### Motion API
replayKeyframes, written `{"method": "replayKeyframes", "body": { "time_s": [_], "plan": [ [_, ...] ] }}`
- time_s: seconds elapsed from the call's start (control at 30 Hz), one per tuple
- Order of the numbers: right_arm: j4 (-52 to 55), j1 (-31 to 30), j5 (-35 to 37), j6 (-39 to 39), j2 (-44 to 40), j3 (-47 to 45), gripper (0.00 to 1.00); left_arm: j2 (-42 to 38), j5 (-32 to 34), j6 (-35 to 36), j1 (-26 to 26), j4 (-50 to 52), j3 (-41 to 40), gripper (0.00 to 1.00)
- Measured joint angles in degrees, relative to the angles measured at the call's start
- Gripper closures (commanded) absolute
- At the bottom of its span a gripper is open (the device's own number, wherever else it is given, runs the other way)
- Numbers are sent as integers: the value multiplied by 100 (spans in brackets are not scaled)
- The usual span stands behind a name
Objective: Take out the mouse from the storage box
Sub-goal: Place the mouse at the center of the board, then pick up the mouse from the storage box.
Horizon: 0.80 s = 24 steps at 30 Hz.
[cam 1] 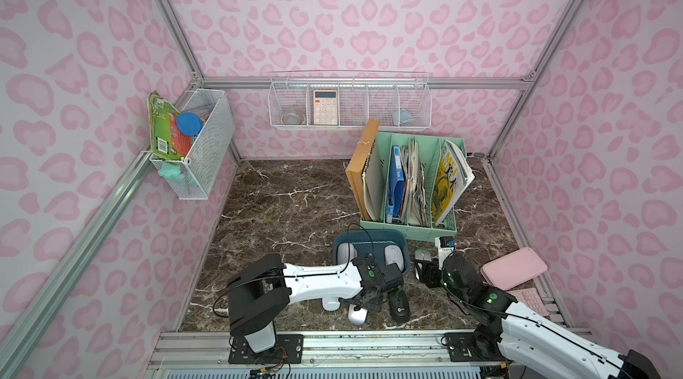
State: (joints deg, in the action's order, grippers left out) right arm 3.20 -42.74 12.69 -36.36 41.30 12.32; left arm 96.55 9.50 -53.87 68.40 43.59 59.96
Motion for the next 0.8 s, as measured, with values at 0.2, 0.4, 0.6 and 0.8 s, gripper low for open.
{"method": "replayKeyframes", "body": {
  "time_s": [0.2, 0.4, 0.6, 0.8],
  "plan": [
    [-4, 0, 0, 0, 129, 61, 28, -721, 216, -144, 15, -4, -350, 17],
    [55, 0, -7, -4, 332, 302, 27, -1766, 474, -177, 39, -22, -828, 15],
    [177, -155, -92, -98, 761, 820, 27, -3082, 909, -184, -92, 24, -1268, 11],
    [302, -791, 90, -236, 1786, 1626, 25, -4203, 1416, 17, -671, 199, -1709, 9]
  ]
}}
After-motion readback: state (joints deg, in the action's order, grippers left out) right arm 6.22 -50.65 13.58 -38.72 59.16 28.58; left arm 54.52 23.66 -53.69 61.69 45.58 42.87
